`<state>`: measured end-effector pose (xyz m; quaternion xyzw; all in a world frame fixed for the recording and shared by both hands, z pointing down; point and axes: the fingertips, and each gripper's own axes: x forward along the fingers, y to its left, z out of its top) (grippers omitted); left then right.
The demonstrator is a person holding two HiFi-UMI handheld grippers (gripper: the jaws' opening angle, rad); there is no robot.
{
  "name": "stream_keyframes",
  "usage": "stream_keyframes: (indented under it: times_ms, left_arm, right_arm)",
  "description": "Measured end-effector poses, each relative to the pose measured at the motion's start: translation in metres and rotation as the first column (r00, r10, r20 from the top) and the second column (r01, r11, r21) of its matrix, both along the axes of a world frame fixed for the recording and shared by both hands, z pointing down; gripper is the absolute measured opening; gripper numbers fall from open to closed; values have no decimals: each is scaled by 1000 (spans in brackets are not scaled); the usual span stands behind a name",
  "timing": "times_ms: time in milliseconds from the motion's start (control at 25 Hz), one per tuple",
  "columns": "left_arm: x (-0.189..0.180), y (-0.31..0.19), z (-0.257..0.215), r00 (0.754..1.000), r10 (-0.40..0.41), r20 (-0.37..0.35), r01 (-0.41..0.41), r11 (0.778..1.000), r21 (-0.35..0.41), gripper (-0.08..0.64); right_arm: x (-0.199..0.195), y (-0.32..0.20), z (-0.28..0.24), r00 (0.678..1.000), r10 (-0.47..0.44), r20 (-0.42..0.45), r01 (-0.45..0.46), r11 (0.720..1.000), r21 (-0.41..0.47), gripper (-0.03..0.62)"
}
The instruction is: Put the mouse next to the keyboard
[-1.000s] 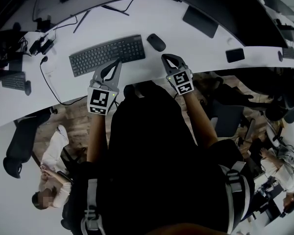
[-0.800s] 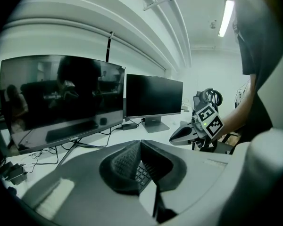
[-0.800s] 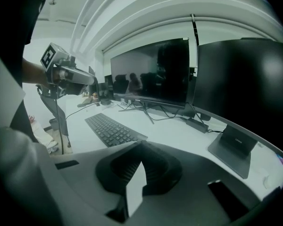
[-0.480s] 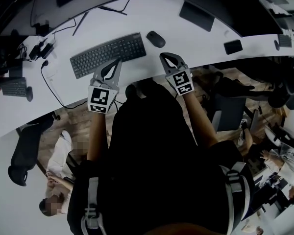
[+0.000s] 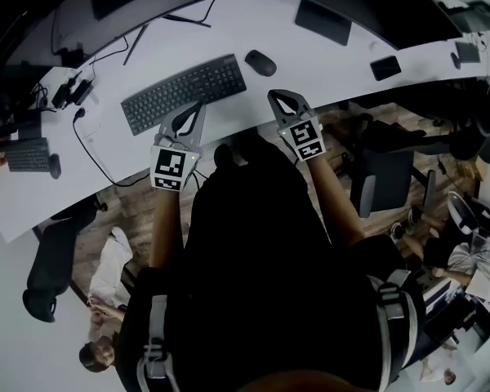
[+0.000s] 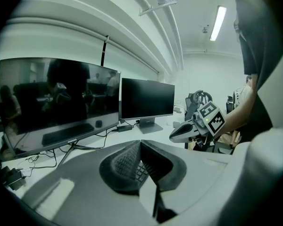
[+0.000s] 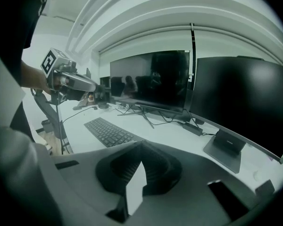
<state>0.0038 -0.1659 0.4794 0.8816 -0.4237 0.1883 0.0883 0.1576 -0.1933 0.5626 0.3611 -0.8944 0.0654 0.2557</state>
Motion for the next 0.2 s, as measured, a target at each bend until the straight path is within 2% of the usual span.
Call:
stream_keyframes:
  times_ms: [200]
  left_arm:
    - [-4,13,-3,1000,13,-7,-13,1000,4,2]
  right_arm:
    - [0,16,2,1000,17,-16,-17,1000,-6,2]
